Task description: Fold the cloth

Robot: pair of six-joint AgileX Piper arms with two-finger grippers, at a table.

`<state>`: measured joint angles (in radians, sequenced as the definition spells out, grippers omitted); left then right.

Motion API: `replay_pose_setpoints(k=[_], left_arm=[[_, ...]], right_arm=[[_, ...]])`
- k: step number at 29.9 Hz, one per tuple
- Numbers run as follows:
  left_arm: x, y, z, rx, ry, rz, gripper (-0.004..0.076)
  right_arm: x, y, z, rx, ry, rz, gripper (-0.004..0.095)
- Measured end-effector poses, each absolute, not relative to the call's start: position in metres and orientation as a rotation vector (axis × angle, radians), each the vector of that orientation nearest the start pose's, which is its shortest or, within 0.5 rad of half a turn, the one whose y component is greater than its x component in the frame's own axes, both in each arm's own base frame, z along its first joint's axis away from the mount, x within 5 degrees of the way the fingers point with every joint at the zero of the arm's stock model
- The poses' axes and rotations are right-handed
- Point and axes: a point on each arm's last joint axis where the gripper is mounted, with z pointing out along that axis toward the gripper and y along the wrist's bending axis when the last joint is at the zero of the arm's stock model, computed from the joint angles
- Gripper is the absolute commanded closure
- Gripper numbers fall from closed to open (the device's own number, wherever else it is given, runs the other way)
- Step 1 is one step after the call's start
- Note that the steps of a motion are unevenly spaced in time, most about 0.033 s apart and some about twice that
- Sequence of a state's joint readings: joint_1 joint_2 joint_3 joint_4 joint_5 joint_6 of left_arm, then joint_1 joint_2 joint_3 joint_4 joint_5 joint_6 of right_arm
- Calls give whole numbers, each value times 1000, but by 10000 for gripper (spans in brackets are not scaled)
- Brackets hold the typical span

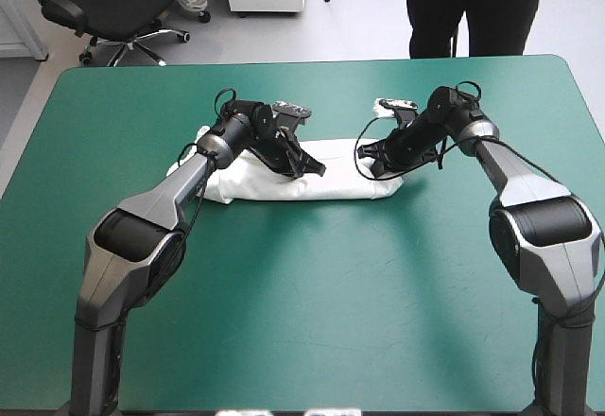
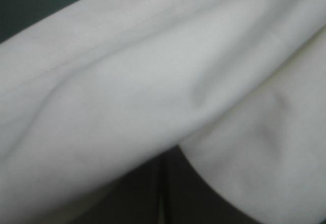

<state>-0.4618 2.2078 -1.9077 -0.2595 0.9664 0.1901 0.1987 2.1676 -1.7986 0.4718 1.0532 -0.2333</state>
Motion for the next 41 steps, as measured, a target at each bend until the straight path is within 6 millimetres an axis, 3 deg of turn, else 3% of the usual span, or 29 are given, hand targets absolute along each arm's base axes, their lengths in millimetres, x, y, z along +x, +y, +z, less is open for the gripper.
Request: replay_pose_setpoints(k=[6, 13, 16, 22, 27, 31, 33, 36, 41], left_arm=[[425, -233, 214, 745, 2658, -407, 741], [425, -233, 214, 744, 2658, -410, 741], [425, -233, 214, 741, 2657, -416, 741], [424, -235, 214, 731, 2660, -442, 741], [422, -232, 222, 751, 2648, -405, 741], [413, -211, 267, 748, 2613, -359, 741], [400, -192, 304, 739, 2591, -335, 741], [372, -165, 358, 717, 2548, -305, 741], [313, -124, 413, 676, 2459, -211, 741]], right_arm=[[442, 134, 232, -429, 2783, 676, 925], [425, 147, 311, -509, 2584, 776, 925], [416, 157, 333, -561, 2531, 803, 925], [406, 175, 348, -651, 2488, 809, 925], [406, 175, 349, -669, 2488, 771, 925], [406, 175, 349, -669, 2484, 762, 925], [406, 175, 350, -669, 2482, 762, 925], [405, 175, 351, -670, 2479, 763, 925], [402, 186, 353, -693, 2447, 760, 925]])
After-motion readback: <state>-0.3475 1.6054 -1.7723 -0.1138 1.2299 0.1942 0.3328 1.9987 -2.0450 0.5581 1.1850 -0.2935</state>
